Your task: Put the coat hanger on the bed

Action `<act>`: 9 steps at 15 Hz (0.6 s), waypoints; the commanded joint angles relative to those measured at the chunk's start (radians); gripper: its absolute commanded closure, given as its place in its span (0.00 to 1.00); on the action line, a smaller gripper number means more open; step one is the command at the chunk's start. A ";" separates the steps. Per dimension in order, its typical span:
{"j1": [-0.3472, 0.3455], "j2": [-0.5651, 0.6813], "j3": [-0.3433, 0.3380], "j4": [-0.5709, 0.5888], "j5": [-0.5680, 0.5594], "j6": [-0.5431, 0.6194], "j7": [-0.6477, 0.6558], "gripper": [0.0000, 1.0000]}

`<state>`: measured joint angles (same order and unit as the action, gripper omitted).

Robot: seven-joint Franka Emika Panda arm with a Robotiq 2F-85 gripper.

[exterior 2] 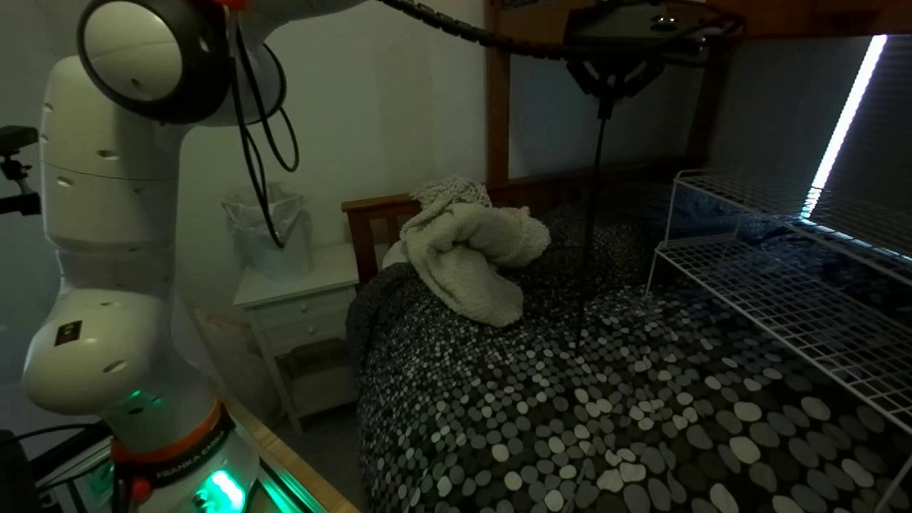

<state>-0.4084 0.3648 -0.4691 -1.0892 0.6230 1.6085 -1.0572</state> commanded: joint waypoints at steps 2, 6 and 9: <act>0.002 0.001 0.001 0.001 0.001 0.000 0.000 0.92; 0.015 0.000 -0.008 -0.037 -0.052 0.018 -0.059 0.98; 0.060 -0.015 -0.015 -0.163 -0.202 0.064 -0.157 0.98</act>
<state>-0.3986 0.3717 -0.4686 -1.1225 0.5441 1.6101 -1.1164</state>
